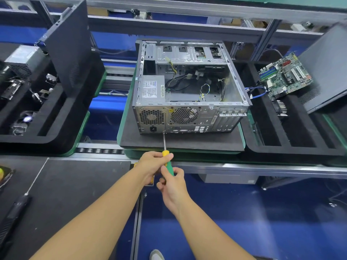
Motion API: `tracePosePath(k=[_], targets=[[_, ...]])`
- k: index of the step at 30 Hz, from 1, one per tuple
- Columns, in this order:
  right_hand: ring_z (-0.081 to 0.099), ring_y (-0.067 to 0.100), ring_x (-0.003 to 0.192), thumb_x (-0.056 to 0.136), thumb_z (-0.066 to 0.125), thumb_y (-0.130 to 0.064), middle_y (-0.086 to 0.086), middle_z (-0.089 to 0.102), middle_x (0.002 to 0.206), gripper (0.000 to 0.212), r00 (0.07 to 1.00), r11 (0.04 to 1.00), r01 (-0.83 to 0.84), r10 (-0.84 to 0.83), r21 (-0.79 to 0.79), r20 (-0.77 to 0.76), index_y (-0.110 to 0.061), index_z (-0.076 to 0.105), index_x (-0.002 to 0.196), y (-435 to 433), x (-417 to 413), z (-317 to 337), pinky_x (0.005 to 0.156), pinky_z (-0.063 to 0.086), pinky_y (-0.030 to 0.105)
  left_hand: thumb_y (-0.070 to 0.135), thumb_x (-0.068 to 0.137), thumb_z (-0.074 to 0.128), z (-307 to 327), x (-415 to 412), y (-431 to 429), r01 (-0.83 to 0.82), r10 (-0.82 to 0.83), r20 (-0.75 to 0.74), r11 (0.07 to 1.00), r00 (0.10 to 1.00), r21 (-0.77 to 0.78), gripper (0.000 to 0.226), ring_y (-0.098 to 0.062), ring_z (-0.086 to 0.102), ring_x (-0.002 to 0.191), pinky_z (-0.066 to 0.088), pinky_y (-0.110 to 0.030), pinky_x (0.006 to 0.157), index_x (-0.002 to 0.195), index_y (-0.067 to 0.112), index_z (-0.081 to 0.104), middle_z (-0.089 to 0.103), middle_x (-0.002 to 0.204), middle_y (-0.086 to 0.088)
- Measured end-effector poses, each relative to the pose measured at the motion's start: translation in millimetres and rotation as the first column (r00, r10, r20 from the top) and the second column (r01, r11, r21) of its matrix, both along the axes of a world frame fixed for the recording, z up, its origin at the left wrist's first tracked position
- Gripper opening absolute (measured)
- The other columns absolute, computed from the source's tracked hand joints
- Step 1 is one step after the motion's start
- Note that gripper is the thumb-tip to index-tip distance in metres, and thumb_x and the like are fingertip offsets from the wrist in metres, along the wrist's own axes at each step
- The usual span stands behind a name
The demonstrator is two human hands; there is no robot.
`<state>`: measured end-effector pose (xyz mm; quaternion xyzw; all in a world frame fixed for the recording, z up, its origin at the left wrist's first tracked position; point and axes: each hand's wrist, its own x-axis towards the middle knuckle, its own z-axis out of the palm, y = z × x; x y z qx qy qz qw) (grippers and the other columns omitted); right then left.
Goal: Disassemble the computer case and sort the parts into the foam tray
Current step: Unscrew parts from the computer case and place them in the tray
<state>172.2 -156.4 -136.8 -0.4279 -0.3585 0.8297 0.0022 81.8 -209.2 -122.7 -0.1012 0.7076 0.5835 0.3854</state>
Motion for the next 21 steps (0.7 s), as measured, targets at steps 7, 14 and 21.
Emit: tracePosePath(k=[7, 14, 21], targets=[[0.054, 0.02, 0.058, 0.108, 0.041, -0.029, 0.013, 0.062, 0.071, 0.038, 1.0, 0.974, 0.02, -0.02, -0.224, 0.004, 0.003, 0.06, 0.112, 13.1, 1.9, 3.9, 0.05, 0.046, 0.03, 0.005, 0.102, 0.051, -11.2, -3.7, -11.0, -0.121, 0.071, 0.196, 0.959, 0.978, 0.257, 0.028, -0.026, 0.07, 0.104, 0.057, -0.033, 0.059, 0.129, -0.002, 0.053, 0.073, 0.114, -0.013], [0.058, 0.02, 0.076, 0.098, 0.064, -0.013, 0.015, 0.06, 0.108, 0.024, 1.0, 1.0, 0.018, -0.018, 0.008, 0.022, -0.011, 0.051, 0.118, 7.5, 3.3, 3.9, 0.061, 0.054, 0.026, 0.034, 0.09, 0.072, -3.3, -1.5, 0.0, 0.066, -0.072, 0.08, 0.995, 0.994, 0.08, 0.032, -0.021, 0.061, 0.079, 0.05, -0.029, 0.053, 0.109, 0.008, 0.069, 0.067, 0.088, -0.005], [0.054, 0.019, 0.059, 0.102, 0.053, -0.041, 0.012, 0.059, 0.076, 0.04, 0.999, 0.967, -0.002, 0.01, -0.253, 0.031, -0.003, 0.064, 0.108, 13.5, 2.1, 7.2, 0.052, 0.048, 0.031, 0.004, 0.099, 0.055, -14.4, -7.7, -6.6, -0.09, 0.048, 0.167, 0.962, 0.985, 0.256, 0.027, -0.027, 0.071, 0.103, 0.057, -0.044, 0.087, 0.126, 0.001, 0.057, 0.073, 0.113, -0.015]])
